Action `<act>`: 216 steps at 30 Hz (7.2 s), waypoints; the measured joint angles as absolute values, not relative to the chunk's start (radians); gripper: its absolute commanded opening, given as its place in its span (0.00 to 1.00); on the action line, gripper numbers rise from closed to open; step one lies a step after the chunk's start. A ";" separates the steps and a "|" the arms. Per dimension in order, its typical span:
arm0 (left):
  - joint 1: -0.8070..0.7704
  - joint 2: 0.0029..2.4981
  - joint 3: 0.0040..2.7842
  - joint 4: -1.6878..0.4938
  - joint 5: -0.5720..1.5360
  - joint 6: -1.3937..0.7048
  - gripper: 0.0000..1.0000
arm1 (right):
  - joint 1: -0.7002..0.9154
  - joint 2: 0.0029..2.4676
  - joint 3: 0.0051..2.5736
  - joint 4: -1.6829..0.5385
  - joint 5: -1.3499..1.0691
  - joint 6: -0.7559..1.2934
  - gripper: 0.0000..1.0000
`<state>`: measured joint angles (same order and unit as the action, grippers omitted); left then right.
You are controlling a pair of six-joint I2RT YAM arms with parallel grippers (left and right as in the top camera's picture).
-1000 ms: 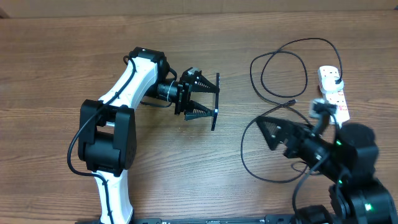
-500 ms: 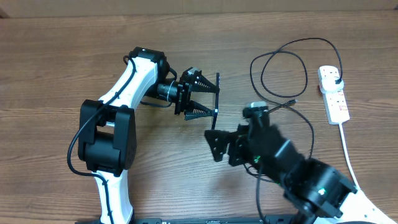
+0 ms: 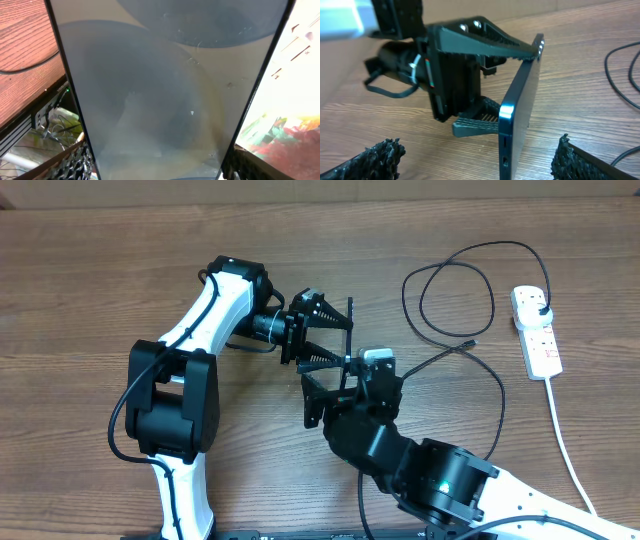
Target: Plug charger to phone and switch on socket
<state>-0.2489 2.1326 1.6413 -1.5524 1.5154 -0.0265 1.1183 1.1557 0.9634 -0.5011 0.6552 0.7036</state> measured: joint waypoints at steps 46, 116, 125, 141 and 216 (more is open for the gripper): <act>-0.232 2.133 1.641 -1.534 1.503 -0.026 0.82 | 0.981 1.343 0.963 -0.373 0.624 0.574 0.19; 0.502 0.944 1.021 -1.185 0.848 -0.416 1.00 | 0.713 1.275 0.952 -0.361 0.007 1.332 0.04; 0.453 1.124 0.701 -0.822 1.173 -0.716 1.00 | 0.707 1.275 0.952 -0.361 -0.014 1.386 0.04; -0.022 1.208 0.675 -0.004 1.079 -1.466 0.98 | 0.707 1.289 0.952 -0.357 -0.083 1.639 0.04; -0.102 1.429 0.667 -0.194 0.887 -1.173 0.04 | 0.287 1.404 0.953 -0.686 0.220 1.068 0.89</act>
